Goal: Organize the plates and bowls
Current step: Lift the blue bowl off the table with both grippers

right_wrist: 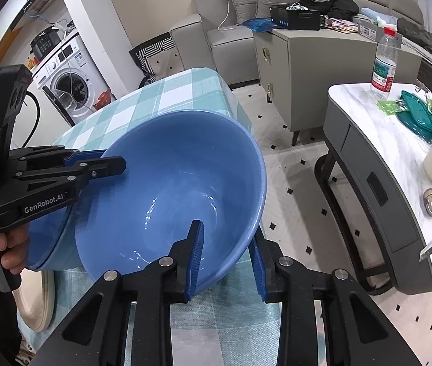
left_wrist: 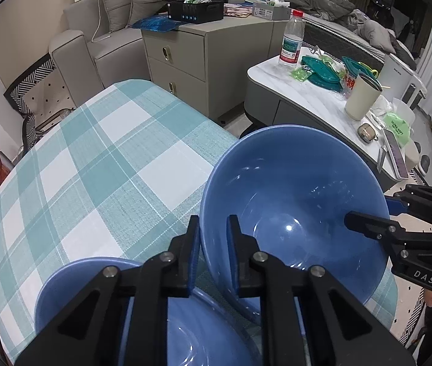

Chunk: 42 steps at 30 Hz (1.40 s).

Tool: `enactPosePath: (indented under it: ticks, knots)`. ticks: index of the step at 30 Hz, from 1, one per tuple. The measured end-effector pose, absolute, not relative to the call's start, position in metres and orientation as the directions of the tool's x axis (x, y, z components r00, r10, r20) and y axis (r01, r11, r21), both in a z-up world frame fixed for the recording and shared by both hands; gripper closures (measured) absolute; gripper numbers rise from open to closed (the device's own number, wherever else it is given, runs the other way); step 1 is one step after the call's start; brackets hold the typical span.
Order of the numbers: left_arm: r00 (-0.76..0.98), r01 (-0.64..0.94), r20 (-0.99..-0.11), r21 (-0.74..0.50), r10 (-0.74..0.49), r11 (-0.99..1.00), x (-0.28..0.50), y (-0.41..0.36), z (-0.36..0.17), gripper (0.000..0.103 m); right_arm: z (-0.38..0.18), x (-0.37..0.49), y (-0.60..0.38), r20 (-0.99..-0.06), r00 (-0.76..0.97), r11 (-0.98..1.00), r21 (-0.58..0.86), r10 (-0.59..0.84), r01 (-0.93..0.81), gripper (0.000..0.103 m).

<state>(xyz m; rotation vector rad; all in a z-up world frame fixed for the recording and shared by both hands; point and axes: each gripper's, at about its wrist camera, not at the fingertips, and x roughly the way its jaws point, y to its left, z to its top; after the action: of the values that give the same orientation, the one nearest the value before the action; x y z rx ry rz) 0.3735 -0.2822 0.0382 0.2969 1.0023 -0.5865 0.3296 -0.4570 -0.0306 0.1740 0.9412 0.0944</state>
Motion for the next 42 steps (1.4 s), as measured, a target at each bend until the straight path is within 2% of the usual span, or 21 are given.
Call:
enactPosePath:
  ticks: [42]
  knots:
    - [0.473,0.592,-0.799,-0.024,-0.371,0.806,0.349,-0.275,0.082,0.088,0.012,0.31,-0.456,-0.749,0.655,0.99,0.141,0.103,0.005,0.075]
